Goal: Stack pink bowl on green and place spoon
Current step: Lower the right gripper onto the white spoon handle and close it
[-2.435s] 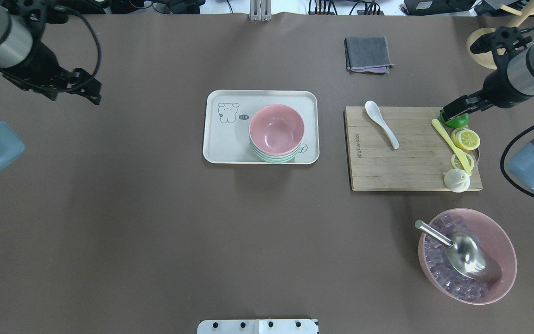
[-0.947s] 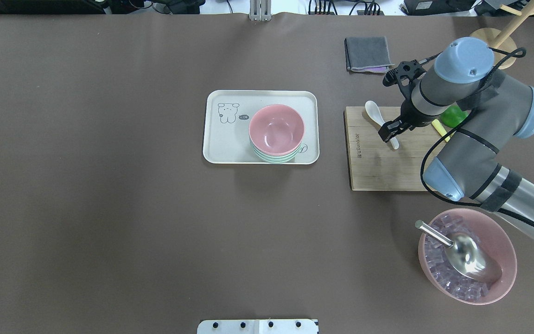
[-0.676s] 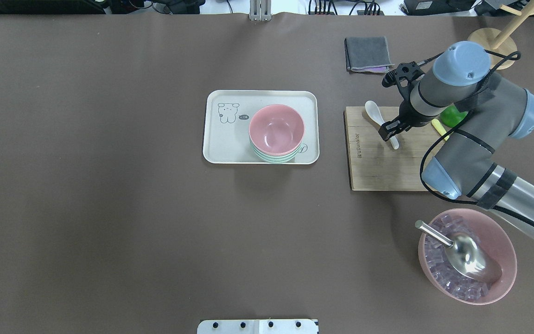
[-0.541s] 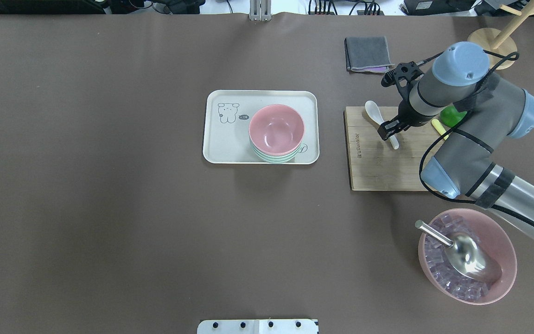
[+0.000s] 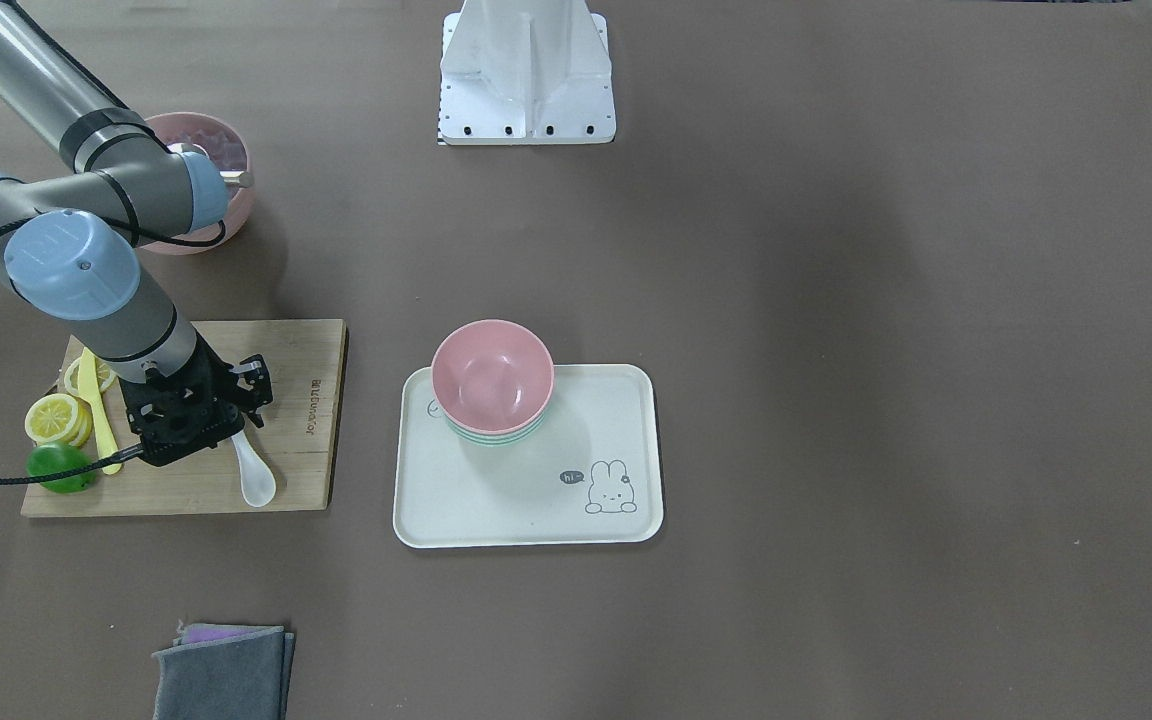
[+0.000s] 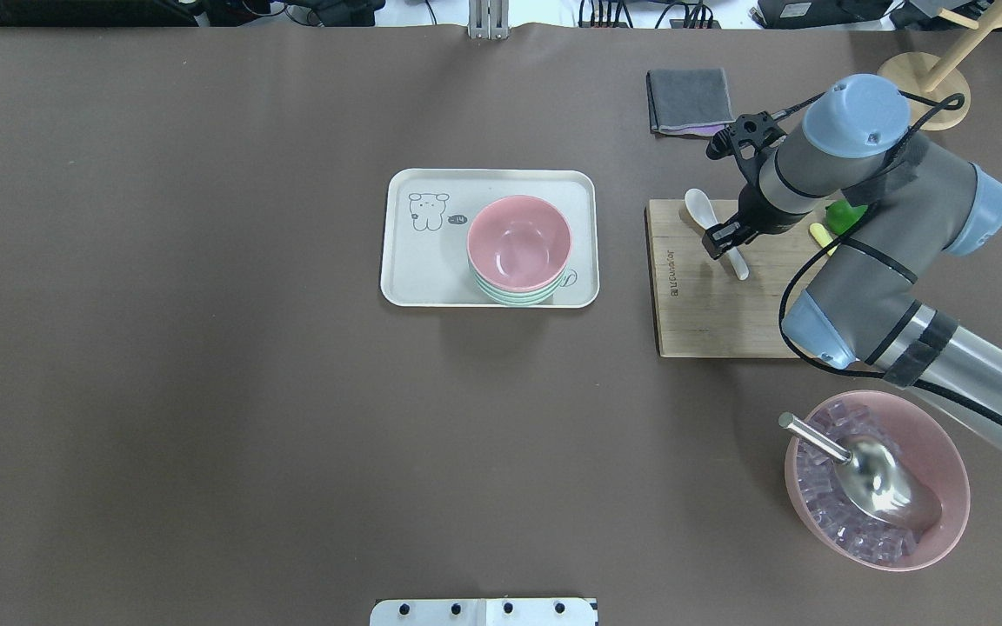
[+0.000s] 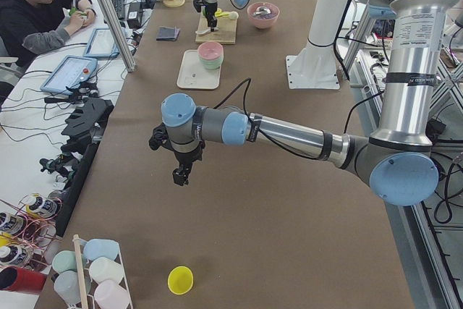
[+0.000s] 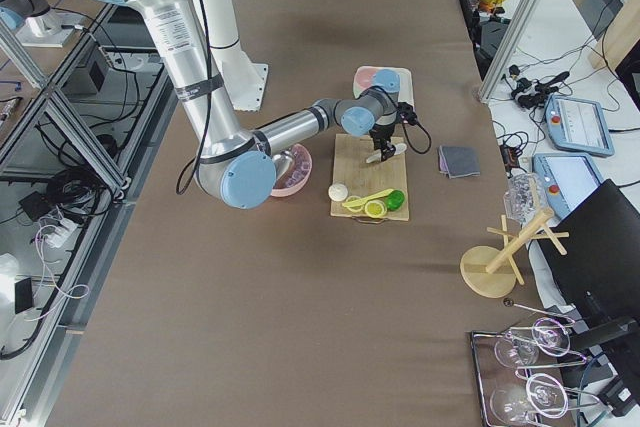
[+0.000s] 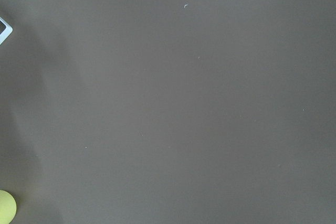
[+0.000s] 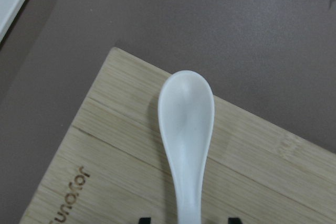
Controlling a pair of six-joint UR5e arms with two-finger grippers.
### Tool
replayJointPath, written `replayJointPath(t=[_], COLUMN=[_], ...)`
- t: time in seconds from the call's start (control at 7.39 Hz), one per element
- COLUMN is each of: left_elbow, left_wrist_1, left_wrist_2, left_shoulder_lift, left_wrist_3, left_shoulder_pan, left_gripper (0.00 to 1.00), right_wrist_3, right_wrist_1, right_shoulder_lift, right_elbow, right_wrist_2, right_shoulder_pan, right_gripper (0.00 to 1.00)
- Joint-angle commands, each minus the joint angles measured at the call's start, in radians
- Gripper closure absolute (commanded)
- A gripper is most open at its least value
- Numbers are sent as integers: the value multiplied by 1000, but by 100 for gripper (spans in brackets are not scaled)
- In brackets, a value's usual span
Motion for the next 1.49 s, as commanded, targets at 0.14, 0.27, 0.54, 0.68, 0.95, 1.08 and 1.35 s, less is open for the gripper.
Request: replayJointPath(t=[0.14, 0.27, 0.54, 0.68, 0.95, 1.08, 1.35], left_elbow=[1, 1, 1, -1, -2, -2, -4], left_wrist_1=[0, 0, 0, 0, 0, 0, 0], left_wrist_2=[0, 0, 0, 0, 0, 0, 0], left_shoulder_lift=[0, -2, -2, 0, -2, 0, -2], left_wrist_3=[0, 0, 0, 0, 0, 0, 0], left_shoulder_pan=[0, 0, 0, 0, 0, 0, 0], left_gripper=[2, 2, 2, 2, 2, 2, 2], right_wrist_3=[-1, -2, -2, -5, 1, 4, 112], right_wrist_1=[0, 0, 2, 3, 3, -4, -14], right_shoulder_lift=[-1, -2, -2, -4, -1, 11, 53], right_elbow=[-1, -4, -4, -4, 8, 14, 36], right_wrist_2=[-1, 0, 0, 0, 2, 5, 25], right_shoulder_pan=[-8, -8, -8, -8, 0, 10, 18], right_gripper=[54, 74, 100, 100, 100, 100, 100])
